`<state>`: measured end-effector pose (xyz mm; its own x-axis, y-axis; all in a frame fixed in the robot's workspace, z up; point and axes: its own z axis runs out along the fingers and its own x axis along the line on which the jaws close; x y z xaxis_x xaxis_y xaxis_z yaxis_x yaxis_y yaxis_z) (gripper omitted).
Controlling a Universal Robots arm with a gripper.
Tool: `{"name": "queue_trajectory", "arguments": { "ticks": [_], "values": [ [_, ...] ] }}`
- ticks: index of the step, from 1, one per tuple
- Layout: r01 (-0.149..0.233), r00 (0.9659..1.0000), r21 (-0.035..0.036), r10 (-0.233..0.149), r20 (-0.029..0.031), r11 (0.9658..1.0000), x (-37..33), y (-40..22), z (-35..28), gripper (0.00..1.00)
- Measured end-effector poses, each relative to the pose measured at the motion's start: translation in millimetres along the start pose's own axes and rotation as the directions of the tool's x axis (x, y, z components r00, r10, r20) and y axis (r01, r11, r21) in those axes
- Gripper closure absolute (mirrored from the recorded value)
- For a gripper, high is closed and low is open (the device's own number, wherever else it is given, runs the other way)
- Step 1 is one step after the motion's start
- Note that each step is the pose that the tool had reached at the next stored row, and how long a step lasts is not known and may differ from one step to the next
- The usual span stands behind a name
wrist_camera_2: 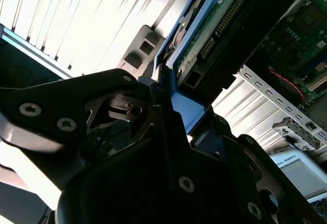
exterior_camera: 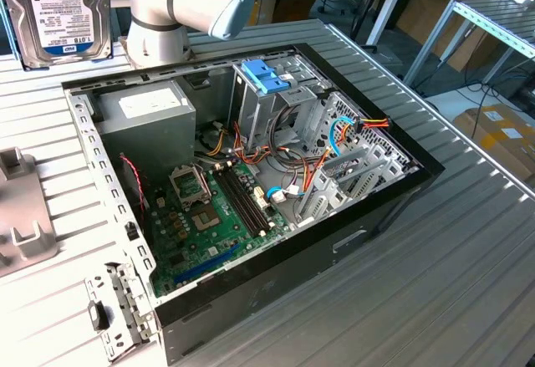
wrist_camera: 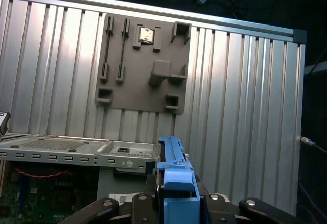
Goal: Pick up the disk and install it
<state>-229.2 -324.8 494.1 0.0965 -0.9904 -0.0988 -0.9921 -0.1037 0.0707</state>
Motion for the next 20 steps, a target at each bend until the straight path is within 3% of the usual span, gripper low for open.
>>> {"name": "queue_trajectory", "arguments": {
  "ticks": [20],
  "values": [
    [0.0, 1.0, 0.0001, 0.0, -0.0001, 1.0, 1.2, -11.6, -0.1, 0.63]
  ]
}}
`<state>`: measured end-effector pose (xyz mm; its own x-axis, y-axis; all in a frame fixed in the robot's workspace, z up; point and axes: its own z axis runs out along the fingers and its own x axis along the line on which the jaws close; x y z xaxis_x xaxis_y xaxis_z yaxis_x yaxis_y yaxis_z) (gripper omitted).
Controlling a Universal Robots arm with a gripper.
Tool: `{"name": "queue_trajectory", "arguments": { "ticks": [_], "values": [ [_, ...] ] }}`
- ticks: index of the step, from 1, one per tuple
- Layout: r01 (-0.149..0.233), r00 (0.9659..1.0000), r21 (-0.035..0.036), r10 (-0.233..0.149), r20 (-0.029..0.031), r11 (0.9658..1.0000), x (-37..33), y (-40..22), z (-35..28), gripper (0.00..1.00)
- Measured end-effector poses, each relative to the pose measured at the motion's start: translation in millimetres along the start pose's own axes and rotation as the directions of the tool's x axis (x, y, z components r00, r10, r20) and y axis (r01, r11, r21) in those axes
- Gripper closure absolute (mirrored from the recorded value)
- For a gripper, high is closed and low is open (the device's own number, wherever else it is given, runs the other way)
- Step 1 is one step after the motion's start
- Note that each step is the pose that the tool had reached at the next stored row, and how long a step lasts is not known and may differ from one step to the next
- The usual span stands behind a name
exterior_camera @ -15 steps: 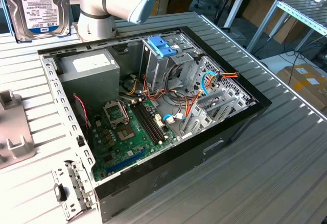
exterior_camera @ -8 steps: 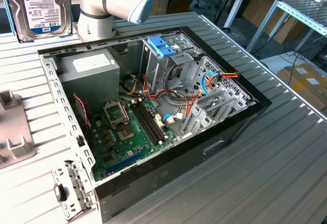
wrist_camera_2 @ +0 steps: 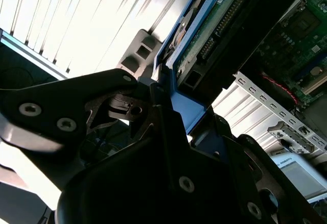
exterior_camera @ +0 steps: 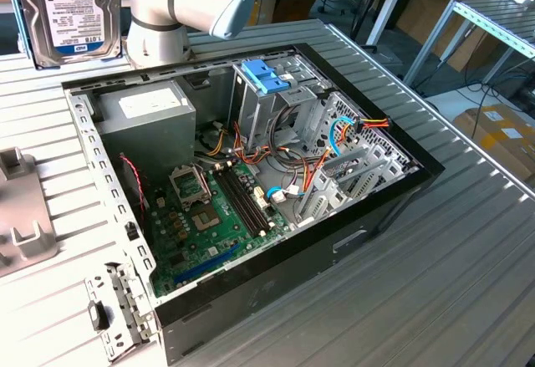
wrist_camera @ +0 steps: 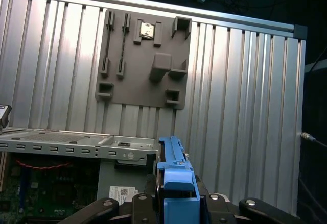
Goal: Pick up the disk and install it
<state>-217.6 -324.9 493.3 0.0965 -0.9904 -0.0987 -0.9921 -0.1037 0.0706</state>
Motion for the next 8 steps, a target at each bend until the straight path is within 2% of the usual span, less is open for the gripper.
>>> {"name": "queue_trajectory", "arguments": {
  "ticks": [8],
  "values": [
    [0.0, 1.0, 0.0, 0.0, 0.0, 1.0, 0.3, -2.3, 0.0, 0.63]
  ]
}}
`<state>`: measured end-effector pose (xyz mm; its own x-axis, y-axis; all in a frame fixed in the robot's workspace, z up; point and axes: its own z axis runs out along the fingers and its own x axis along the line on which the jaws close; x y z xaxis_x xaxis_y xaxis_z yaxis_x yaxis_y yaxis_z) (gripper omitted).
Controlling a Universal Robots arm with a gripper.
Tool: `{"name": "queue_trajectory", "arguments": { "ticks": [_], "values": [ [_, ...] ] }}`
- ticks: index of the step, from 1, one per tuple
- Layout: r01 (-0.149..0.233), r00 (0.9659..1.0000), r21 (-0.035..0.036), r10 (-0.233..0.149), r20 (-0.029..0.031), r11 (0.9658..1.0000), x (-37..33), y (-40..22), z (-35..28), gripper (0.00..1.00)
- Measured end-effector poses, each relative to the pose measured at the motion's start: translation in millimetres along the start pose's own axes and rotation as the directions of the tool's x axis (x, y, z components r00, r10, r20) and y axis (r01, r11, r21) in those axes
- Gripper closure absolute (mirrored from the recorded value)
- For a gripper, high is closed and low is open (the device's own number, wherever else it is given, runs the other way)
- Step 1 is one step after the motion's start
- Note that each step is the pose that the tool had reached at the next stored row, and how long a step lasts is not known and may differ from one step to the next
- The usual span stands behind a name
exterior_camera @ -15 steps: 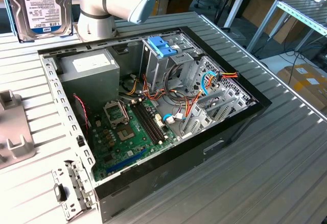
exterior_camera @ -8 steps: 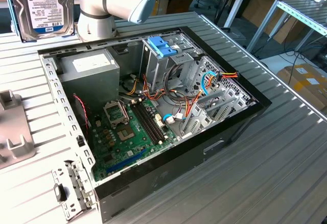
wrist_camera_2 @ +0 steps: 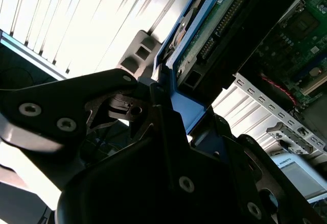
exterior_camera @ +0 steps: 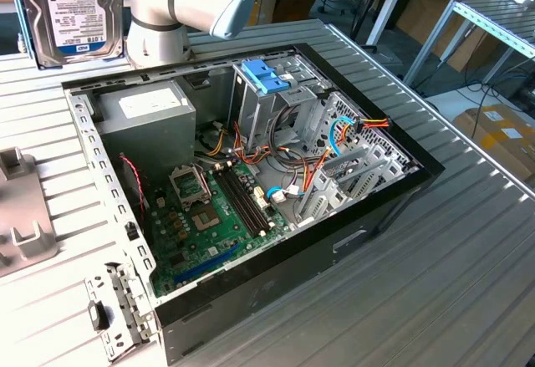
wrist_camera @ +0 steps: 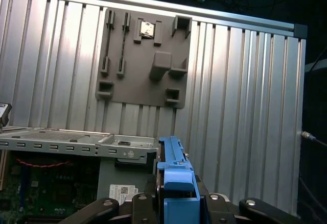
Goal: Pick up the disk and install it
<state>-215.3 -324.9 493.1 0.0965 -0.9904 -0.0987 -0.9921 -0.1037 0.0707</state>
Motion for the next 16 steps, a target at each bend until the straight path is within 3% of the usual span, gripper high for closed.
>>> {"name": "queue_trajectory", "arguments": {
  "ticks": [16],
  "values": [
    [0.0, 1.0, 0.0, 0.0, 0.0, 1.0, 0.5, -4.9, 0.0, 0.63]
  ]
}}
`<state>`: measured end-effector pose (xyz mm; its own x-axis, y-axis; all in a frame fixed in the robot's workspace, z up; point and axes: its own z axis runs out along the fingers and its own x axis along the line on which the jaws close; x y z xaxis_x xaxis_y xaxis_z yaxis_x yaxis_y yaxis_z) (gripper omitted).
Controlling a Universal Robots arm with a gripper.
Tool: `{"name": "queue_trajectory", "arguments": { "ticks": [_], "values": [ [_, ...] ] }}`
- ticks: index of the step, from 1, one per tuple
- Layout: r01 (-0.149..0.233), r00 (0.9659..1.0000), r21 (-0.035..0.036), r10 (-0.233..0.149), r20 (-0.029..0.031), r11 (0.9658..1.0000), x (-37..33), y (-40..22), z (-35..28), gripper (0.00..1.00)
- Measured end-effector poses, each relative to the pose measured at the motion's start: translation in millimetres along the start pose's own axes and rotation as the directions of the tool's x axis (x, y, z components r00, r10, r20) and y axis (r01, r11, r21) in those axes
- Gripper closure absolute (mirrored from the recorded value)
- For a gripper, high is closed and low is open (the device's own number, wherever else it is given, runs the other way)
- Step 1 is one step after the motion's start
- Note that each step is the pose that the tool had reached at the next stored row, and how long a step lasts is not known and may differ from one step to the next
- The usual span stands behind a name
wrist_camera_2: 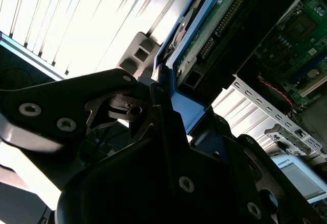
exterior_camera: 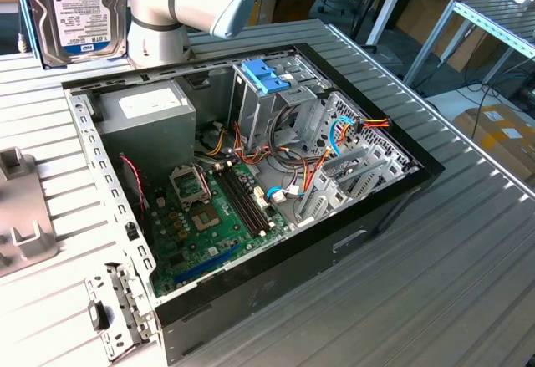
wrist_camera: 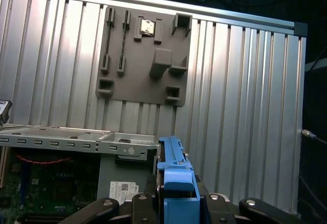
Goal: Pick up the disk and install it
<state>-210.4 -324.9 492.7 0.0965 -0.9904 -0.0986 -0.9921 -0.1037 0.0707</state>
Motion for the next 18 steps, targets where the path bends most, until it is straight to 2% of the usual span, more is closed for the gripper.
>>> {"name": "queue_trajectory", "arguments": {
  "ticks": [18],
  "values": [
    [0.0, 1.0, 0.0, 0.0, 0.0, 1.0, 0.8, -7.5, 0.1, 0.63]
  ]
}}
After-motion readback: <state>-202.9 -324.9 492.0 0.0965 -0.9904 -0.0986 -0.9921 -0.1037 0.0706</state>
